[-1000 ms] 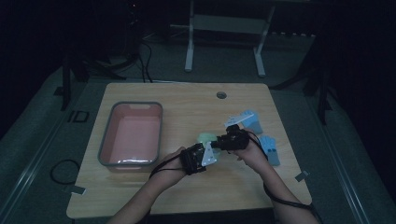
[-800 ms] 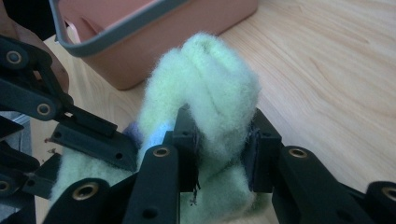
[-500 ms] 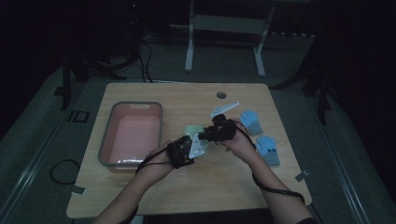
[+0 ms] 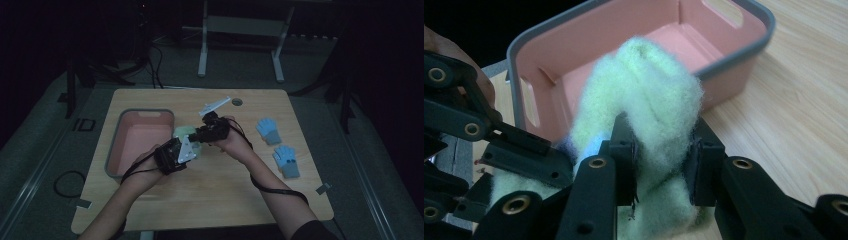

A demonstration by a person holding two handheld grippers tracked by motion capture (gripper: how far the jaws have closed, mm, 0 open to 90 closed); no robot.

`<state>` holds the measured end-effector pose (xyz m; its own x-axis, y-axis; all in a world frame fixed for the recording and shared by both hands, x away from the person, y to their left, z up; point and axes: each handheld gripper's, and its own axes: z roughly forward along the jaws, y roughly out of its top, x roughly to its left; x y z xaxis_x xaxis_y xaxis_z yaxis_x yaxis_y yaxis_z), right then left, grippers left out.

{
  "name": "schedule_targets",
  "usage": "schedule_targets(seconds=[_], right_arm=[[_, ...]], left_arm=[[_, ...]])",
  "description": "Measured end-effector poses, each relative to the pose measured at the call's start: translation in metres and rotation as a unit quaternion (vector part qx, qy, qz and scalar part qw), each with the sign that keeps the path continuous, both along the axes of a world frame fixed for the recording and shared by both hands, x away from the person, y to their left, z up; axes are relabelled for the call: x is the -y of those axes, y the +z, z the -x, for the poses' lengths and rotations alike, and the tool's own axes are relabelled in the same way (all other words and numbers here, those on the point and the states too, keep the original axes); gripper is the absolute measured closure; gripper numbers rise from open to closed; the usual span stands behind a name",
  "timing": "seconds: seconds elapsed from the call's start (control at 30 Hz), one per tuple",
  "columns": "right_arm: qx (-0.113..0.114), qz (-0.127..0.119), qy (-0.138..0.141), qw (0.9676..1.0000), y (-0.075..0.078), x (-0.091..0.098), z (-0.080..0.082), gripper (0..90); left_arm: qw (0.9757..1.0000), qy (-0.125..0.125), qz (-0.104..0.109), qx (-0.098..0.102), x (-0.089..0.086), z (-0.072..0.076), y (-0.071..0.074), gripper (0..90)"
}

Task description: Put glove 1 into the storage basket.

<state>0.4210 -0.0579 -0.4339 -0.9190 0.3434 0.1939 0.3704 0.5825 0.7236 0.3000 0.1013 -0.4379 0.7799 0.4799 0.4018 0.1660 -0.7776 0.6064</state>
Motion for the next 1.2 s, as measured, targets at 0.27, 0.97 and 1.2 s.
schedule_targets(seconds=[0.27, 0.97, 1.2], right_arm=[[0.004, 0.004, 0.016, 0.9998, 0.003, -0.028, -0.002, 70.4], [-0.023, 0.007, 0.056, 0.9981, -0.016, -0.130, -0.006, 71.0], [-0.034, 0.020, 0.044, 0.9983, -0.032, -0.137, -0.011, 71.1]], left_arm=[[0.9997, 0.019, -0.016, 0.001, -0.018, 0.003, 0.001, 73.8], [0.9958, 0.078, -0.030, -0.036, -0.100, 0.007, -0.015, 73.8], [0.9956, 0.064, -0.035, -0.060, -0.108, -0.005, -0.031, 73.8]])
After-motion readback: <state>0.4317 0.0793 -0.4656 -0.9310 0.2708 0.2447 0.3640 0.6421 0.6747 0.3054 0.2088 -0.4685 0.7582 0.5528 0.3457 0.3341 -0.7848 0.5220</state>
